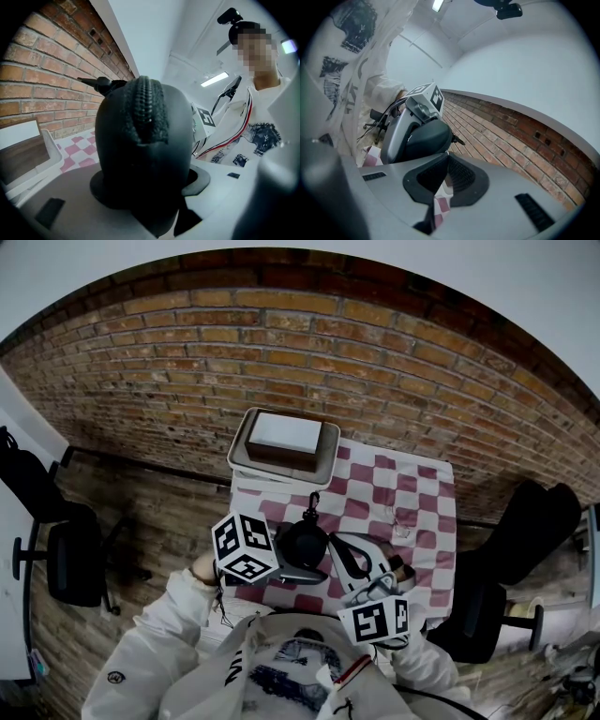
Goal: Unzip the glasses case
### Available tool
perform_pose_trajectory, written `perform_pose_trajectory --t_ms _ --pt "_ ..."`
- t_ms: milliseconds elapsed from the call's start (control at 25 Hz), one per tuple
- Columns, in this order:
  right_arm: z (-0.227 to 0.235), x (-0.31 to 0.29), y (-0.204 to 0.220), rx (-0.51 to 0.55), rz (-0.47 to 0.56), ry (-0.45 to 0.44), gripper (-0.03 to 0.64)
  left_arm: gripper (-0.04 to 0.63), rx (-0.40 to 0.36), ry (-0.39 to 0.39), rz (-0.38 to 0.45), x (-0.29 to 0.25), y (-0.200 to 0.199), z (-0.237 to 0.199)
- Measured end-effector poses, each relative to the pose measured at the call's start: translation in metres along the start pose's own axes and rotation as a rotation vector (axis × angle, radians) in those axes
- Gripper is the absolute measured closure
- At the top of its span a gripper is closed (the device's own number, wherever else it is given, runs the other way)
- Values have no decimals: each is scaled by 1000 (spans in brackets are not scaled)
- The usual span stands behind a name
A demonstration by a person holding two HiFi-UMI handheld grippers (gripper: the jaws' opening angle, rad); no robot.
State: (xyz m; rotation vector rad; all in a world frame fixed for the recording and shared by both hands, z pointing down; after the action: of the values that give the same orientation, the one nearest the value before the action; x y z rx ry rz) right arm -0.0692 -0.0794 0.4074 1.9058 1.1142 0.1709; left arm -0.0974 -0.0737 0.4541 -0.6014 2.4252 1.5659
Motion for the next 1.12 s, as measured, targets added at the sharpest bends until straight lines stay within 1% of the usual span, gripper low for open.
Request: perform_pose_trajectory --t_ms 320,520,640,800,960,1120 --pt "-5 1 0 4 -6 -8 603 341 8 -1 -25 -2 8 3" --pt "-9 2 0 -3 -5 -12 601 341 -4 -13 -30 -2 12 5" --pt "-12 4 1 -15 -2 -23 600 341 -14 -18 -33 -3 15 5" --pt "-14 5 3 -27 -6 -48 600 341 -9 -14 -32 -5 18 7" --pt "-14 9 7 -63 -9 -64 600 341 -6 -11 -33 -10 19 7" --pt "-9 14 11 -135 4 -97 600 341 -18 -15 -38 -16 16 7"
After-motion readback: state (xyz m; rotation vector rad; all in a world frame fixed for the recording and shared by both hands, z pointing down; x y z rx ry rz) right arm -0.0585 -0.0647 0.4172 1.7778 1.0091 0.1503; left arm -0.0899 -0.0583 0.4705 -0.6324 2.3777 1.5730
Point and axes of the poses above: the fingertips, and each gripper's own axes: x backward along the fingers, z to its right, y out of its underside, the point moved 3 cm from there along x, backward along the fingers, and after that the axes turned 2 degrees about -y, right-handed, at the moved point
